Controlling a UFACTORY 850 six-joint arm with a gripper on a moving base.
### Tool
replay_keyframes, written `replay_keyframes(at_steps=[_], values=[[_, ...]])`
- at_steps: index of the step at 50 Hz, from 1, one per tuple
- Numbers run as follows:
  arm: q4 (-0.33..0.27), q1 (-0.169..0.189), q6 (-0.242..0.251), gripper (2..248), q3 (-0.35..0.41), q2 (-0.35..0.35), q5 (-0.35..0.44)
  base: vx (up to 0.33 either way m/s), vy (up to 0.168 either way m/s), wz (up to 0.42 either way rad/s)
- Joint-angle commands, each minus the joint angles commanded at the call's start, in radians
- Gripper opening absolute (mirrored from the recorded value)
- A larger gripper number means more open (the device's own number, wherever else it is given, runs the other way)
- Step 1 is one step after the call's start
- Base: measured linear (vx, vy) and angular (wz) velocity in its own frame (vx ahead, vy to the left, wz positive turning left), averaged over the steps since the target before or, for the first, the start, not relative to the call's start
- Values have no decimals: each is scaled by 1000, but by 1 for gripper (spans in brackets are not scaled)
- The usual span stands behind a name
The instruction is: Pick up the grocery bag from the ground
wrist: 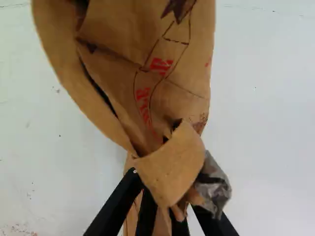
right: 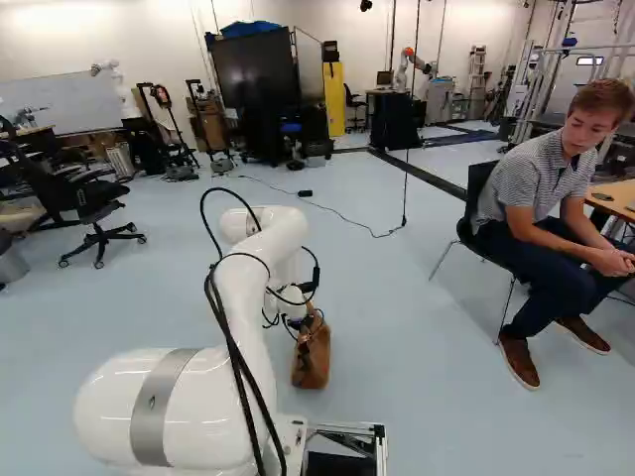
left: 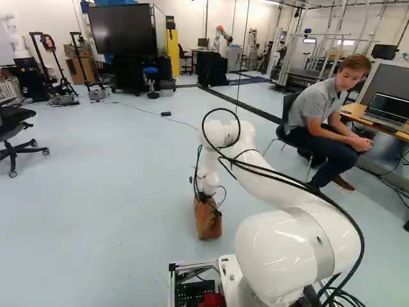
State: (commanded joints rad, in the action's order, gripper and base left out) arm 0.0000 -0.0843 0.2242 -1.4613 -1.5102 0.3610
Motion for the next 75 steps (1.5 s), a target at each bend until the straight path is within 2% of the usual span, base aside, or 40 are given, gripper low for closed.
replay_keyframes(at_steps=[75], values=[[0, 0, 0, 19, 249, 281, 0, 0, 0, 0]])
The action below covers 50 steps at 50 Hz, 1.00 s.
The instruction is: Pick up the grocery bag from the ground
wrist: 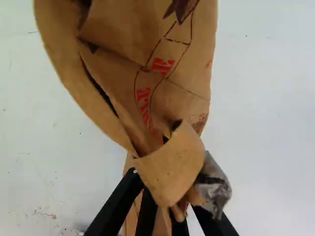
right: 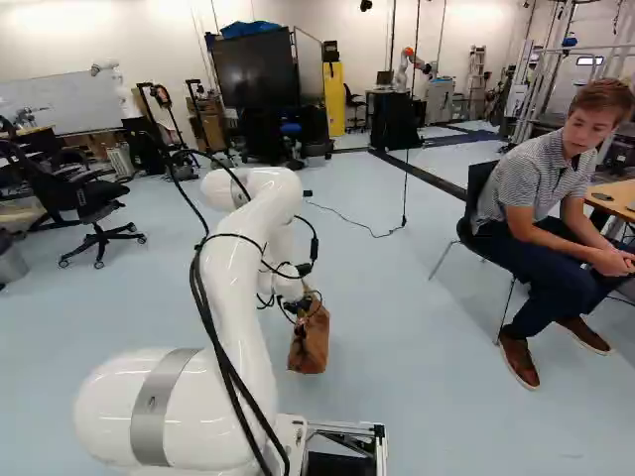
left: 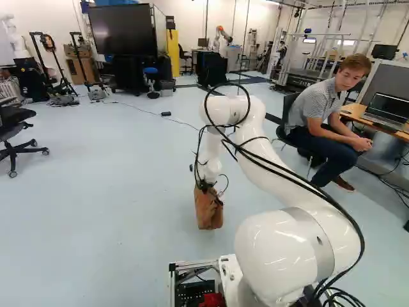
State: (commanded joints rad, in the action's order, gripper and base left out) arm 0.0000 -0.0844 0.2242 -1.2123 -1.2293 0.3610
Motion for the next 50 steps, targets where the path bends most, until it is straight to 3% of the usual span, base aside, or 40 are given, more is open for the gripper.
replay_keyframes(at_steps=[50], values=[[0, -2, 0, 19, 177, 201, 0, 0, 0, 0]])
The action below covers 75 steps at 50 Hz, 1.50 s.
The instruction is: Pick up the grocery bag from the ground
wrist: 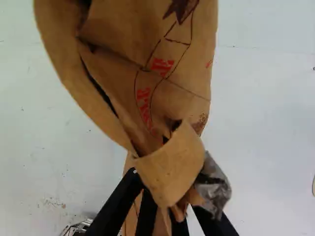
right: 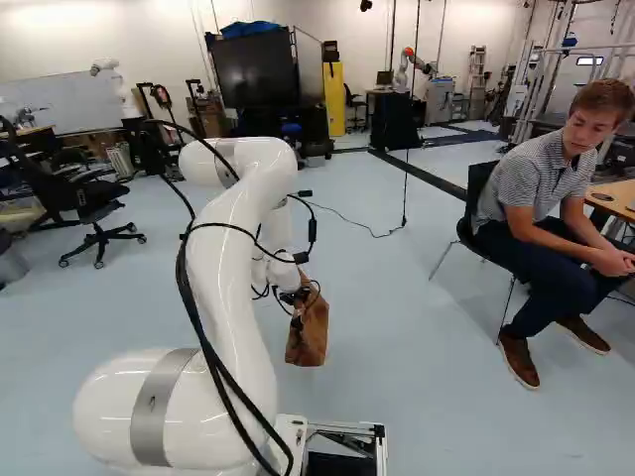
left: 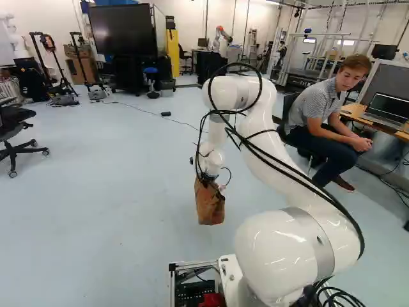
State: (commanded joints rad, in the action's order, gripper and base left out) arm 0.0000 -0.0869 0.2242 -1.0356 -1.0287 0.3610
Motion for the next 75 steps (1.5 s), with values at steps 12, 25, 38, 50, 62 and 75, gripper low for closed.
replay_keyframes(at_steps=[12, 25, 38, 50, 62, 75], values=[[0, -1, 0, 19, 46, 51, 0, 0, 0, 0], [0, -3, 0, 19, 98, 108, 0, 0, 0, 0], [0, -4, 0, 19, 148, 166, 0, 0, 0, 0], [0, -5, 0, 19, 194, 221, 0, 0, 0, 0], [0, -7, 0, 19, 239, 276, 0, 0, 0, 0], [0, -8, 0, 19, 288, 337, 0, 0, 0, 0]])
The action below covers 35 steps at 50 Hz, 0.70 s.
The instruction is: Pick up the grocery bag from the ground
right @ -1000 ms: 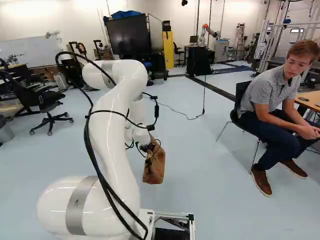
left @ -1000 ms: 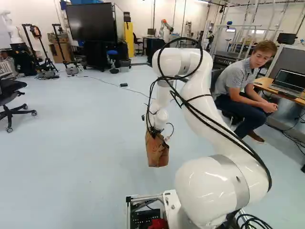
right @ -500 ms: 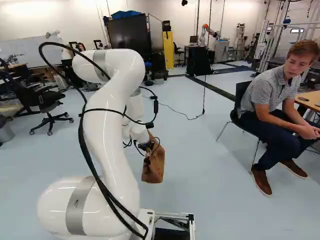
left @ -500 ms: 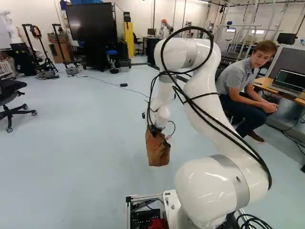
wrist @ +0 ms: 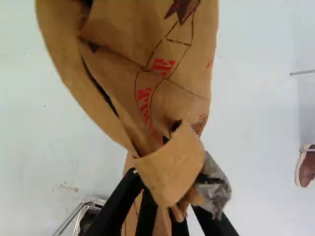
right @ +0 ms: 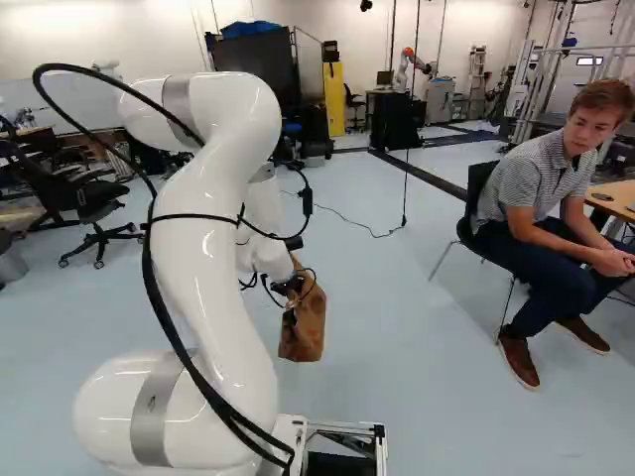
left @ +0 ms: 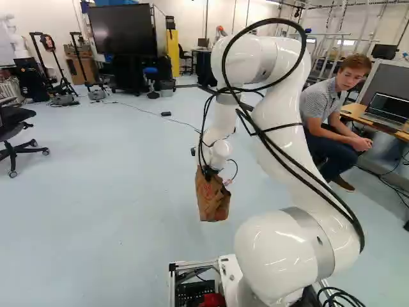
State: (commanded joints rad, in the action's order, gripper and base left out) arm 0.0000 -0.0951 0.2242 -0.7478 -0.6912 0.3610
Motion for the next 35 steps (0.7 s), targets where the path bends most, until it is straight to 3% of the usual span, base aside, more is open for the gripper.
replay_keyframes(at_steps=[35], values=[[0, -4, 0, 19, 128, 173, 0, 0, 0, 0]])
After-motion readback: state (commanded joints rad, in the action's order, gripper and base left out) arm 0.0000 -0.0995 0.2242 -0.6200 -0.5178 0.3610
